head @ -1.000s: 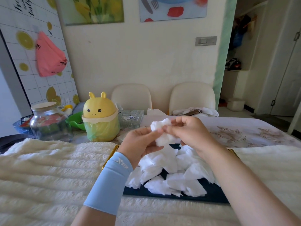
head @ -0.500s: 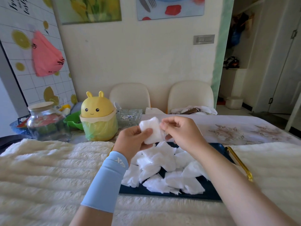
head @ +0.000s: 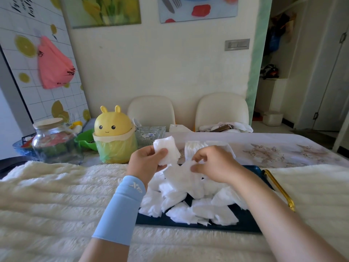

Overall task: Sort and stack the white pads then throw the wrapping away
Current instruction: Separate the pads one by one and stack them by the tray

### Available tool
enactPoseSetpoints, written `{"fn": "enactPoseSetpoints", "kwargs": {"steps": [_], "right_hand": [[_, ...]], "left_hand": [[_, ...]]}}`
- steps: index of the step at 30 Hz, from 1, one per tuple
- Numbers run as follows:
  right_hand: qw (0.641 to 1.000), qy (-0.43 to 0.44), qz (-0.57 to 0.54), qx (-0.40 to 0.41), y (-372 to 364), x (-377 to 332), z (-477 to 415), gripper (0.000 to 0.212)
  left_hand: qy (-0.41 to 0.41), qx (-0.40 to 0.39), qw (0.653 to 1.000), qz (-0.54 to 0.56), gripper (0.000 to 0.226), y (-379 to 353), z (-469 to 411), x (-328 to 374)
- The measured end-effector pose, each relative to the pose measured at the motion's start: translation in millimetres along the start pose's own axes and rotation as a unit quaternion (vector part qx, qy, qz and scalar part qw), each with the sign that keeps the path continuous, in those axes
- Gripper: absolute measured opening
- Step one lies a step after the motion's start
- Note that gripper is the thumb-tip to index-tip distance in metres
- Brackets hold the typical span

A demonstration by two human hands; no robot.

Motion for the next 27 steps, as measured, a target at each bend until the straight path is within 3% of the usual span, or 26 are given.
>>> {"fn": "enactPoseSetpoints", "kwargs": {"steps": [4, 7, 17, 21, 27], "right_hand": [[0.969, 0.015, -0.245, 0.016, 21, 1, 2, 0.011], [0.940, 0.020, -0.341, 0.000, 28, -1, 5, 0.010], [0.901, 0.046, -0.431, 0.030, 34, -20, 5, 0.020], [0.928, 0.049, -0.365, 0.061, 34, -26, 7, 0.015], [0.952, 0.060, -0.281, 0.107, 44, -28, 9, 0.016]], "left_hand": [[-0.036, 0.059, 0.997, -0.036, 0.008, 13, -2, 7], [-0.046, 0.054, 0.997, -0.038, 0.003, 11, 2, 11], [0.034, -0.055, 0.996, 0.059, 0.012, -30, 18, 2], [0.080, -0.133, 0.980, 0.125, 0.022, -52, 27, -2], [0.073, -0.167, 0.971, 0.152, 0.033, -57, 31, 6]]}}
Point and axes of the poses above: each hand's wrist, its own z-axis away from the middle knuckle, its own y-axis out of the back of the hand, x = y × z, the point moved 10 cm from there along -z, towards the middle knuckle, and after that the axes turned 4 degrees about -z, right-handed, at the moved point
